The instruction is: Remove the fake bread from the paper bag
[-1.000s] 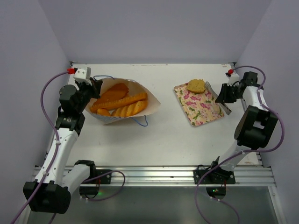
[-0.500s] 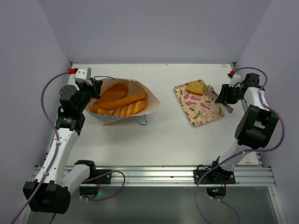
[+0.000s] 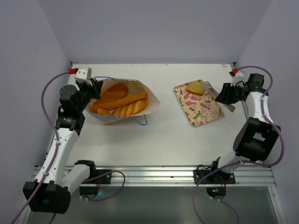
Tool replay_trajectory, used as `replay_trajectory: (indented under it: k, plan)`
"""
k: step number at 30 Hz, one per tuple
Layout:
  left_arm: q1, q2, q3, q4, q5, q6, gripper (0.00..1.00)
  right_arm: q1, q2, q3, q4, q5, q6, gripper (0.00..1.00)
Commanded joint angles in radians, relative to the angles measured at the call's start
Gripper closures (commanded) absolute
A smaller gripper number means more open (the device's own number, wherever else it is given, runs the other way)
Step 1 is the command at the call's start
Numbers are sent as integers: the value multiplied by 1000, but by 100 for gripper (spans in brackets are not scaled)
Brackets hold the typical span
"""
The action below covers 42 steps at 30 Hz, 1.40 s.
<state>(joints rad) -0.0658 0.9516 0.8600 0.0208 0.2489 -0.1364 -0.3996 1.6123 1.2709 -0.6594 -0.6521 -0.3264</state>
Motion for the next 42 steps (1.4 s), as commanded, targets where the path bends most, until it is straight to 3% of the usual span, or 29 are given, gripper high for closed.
replay_trajectory:
  k: [1, 13, 19, 24, 29, 33, 37, 42]
  plan:
    - [4, -8, 39, -9, 21, 17, 100, -2, -109, -30, -26, -129, -52, 60]
    - [6, -17, 51, -4, 89, 31, 100, 39, -348, 44, -272, -319, -203, 60]
    - [4, -42, 48, 4, 131, 38, 100, 313, -451, 146, -338, -284, -203, 60]
    - [4, -56, 24, 18, 202, 21, 100, 580, -408, 350, -393, -251, -175, 61]
    - [4, -91, -44, 48, 253, 4, 100, 813, -399, 369, -419, -198, -221, 61]
    - [4, -102, -52, 38, 293, -17, 100, 991, -382, 351, -477, -97, -299, 62]
    - [4, -108, -59, 39, 290, -60, 100, 1186, -355, 329, -439, 130, -309, 63]
    - [4, -123, -64, 34, 276, -109, 100, 1283, -270, 360, -413, 356, -315, 63]
